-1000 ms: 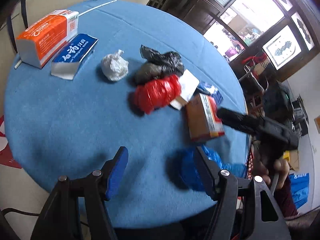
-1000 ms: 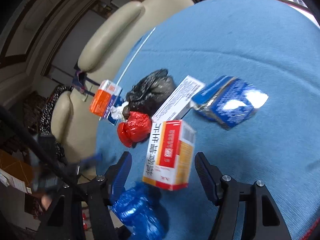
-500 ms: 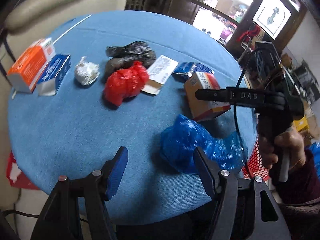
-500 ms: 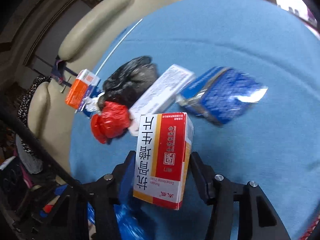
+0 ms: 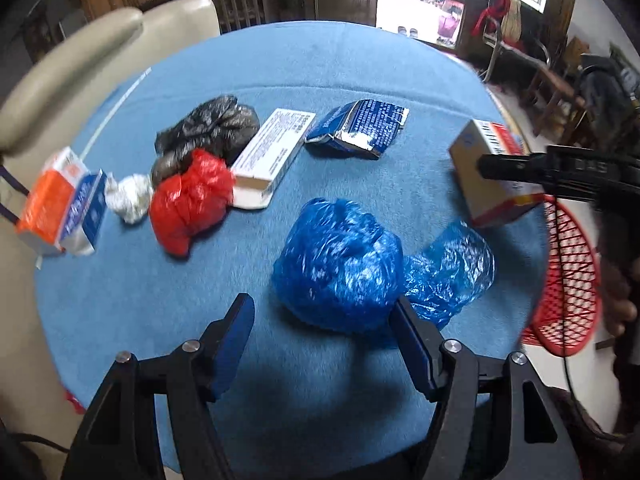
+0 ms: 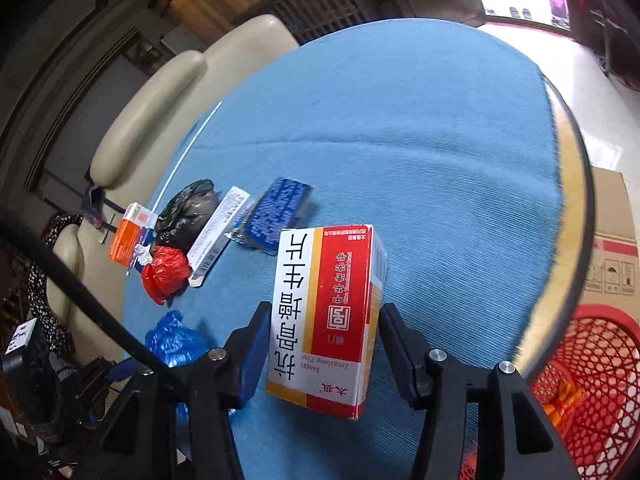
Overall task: Collect trash
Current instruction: 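Grasp the white-red medicine box with the right tool, then grasp the blue plastic bag with the left tool while the right tool holds the box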
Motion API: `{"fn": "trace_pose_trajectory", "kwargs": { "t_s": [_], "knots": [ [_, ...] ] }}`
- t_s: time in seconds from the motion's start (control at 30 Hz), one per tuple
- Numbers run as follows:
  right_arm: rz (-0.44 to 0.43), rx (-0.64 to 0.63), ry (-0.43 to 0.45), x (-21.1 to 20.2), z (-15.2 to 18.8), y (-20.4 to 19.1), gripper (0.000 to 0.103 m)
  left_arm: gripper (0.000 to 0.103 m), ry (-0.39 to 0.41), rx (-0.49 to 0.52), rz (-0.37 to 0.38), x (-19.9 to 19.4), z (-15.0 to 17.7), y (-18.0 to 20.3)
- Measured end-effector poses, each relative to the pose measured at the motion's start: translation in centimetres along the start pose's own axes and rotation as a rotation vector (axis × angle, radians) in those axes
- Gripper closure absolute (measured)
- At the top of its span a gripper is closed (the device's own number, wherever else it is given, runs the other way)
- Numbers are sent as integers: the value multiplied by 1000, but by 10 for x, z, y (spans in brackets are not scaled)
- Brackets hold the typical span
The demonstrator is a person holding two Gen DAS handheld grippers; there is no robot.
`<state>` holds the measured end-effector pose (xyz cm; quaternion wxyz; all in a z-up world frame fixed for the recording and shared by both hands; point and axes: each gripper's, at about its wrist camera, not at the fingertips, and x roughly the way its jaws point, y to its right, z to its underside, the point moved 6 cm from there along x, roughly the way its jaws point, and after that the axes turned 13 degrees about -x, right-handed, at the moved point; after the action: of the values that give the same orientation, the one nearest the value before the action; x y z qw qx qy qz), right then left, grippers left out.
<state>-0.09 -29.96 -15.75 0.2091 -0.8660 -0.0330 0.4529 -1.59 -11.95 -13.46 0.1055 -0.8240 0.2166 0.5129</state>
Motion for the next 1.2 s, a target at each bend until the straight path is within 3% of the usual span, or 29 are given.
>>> {"fn": "trace_pose_trajectory", "kwargs": {
  "t_s": [0.47,0.63,0.87,1.03,1.13,1.2],
  "knots": [
    [-8,32,15,-5,11,14,44,33,81,41,-197,18,-33,-6],
    [-8,3,13,-3,10,5,44,33,115,-73,-227,5,-46,-61],
    [-13,-19,10,6,8,-5,44,30,145,-286,-354,-16,-61,-187],
    [33,-60,-10,14,10,-12,43,30,164,-377,-367,-13,-75,-239],
    [54,-88,-19,18,8,-16,43,30,154,-465,-292,-10,-79,-257],
    [59,-94,-21,19,7,-17,43,30,156,-472,-232,-9,-79,-257]
  ]
}}
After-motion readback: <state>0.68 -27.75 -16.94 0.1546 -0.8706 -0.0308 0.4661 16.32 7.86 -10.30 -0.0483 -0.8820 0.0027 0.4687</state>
